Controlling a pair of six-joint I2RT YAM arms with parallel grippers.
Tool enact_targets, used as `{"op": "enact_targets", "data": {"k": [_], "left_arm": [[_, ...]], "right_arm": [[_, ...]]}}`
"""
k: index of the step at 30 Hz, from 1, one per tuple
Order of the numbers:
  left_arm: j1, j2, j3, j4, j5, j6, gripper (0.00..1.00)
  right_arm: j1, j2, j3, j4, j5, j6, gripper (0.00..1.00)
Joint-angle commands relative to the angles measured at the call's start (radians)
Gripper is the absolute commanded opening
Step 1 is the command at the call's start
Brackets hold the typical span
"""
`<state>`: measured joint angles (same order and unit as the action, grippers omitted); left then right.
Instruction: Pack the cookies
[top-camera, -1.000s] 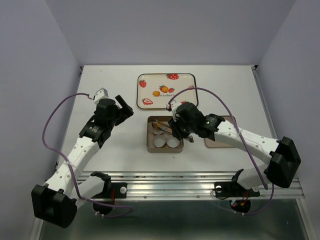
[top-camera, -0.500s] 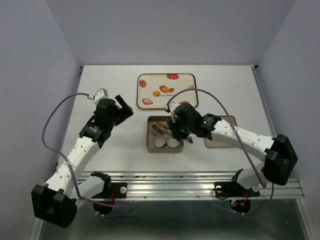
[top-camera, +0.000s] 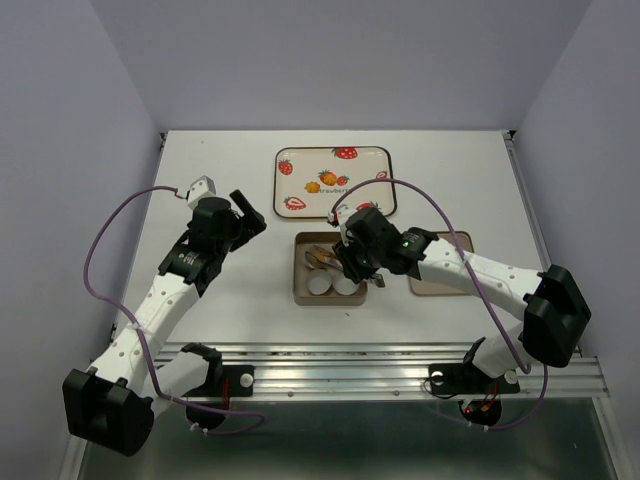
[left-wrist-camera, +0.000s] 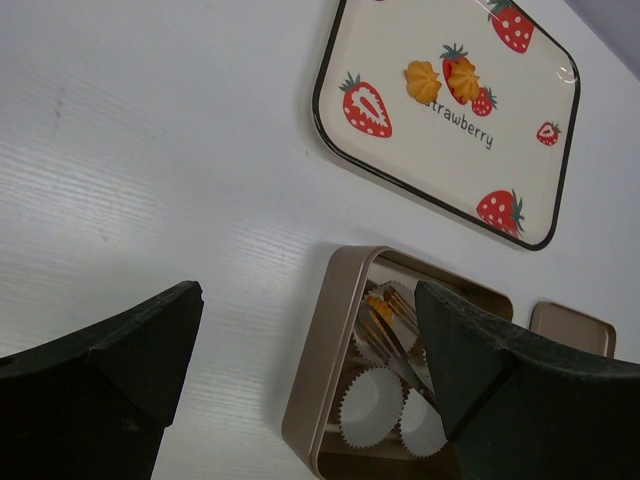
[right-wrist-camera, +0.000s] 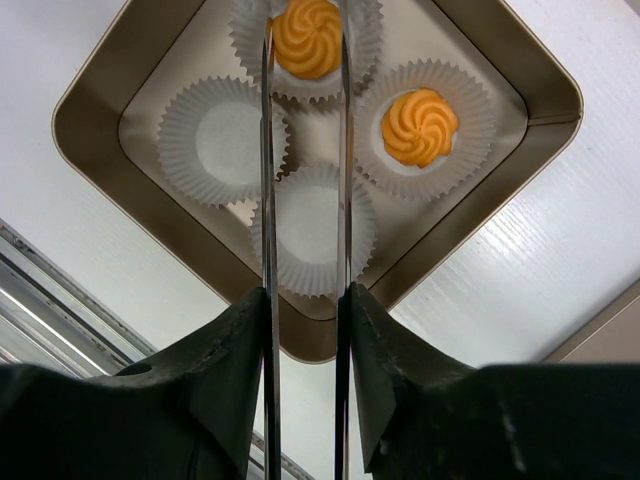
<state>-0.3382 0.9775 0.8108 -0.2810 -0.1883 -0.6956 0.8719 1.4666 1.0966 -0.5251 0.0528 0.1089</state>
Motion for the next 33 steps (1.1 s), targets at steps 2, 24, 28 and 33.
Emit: {"op": "enact_targets", "data": {"k": [2,24,28,33], "left_arm": [[0.001,-0.022,-0.010,0.012,-0.019,0.010,0.99],[0.001,-0.028,-0.012,0.013,-0.014,0.011,0.99],[0.002,-0.017,-0.010,0.013,-0.010,0.010,0.99],[0.001,-0.016,-0.007,0.013,-0.005,0.011,0.99]], "right_arm": [[0.009,-0.014,0.008,0.013,0.016,-0.002,0.43],[0.009,-0.046,0.019,0.014,0.022,0.002,0.49],[0.009,-0.051,0.019,0.014,0.024,-0.002,0.49],[0.009,-0.060,0.031,0.013,0.019,0.000,0.48]]}}
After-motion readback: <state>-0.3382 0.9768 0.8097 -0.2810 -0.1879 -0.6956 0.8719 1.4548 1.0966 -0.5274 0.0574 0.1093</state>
